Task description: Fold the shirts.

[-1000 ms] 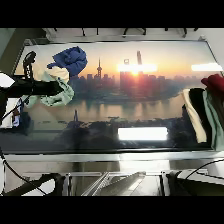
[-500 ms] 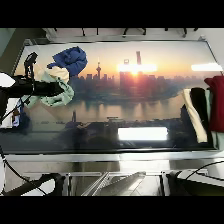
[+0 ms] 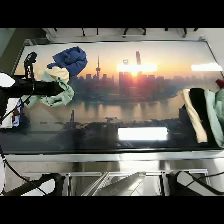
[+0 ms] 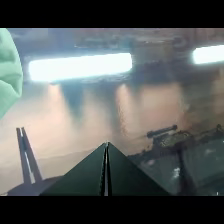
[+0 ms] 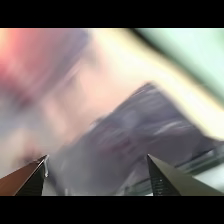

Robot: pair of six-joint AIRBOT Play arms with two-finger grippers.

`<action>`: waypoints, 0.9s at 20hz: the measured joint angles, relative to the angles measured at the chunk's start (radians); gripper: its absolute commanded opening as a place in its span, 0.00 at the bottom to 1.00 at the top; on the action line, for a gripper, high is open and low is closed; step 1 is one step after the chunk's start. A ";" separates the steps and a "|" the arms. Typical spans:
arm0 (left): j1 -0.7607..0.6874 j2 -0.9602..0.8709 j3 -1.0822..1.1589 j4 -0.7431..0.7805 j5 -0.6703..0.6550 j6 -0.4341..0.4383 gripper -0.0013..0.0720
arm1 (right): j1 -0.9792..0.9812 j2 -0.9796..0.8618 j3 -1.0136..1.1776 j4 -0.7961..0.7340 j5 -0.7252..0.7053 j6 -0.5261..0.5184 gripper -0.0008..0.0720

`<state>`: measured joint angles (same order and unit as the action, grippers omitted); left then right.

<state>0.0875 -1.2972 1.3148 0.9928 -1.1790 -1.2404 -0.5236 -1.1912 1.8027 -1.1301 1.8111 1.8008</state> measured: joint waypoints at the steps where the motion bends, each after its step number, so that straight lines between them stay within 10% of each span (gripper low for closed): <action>1: 0.000 0.001 0.000 0.000 -0.021 0.000 0.04 | 0.127 0.013 -0.041 0.002 -0.046 0.012 0.64; 2: 0.000 0.003 -0.001 0.000 -0.041 0.001 0.04 | 0.277 0.022 -0.096 0.000 -0.110 0.029 0.05; 8: 0.000 0.134 -0.125 0.001 -0.092 -0.001 0.04 | 0.975 -0.048 -0.326 -0.008 -0.541 0.070 0.05; 18: 0.000 0.364 -0.335 0.001 -0.097 -0.039 0.04 | 1.165 -0.121 -0.370 -0.011 -0.702 0.072 0.06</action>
<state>0.0875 -0.9329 0.9798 0.9939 -1.2758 -1.2797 0.6418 -1.3121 1.4330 -1.1416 1.1088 1.8729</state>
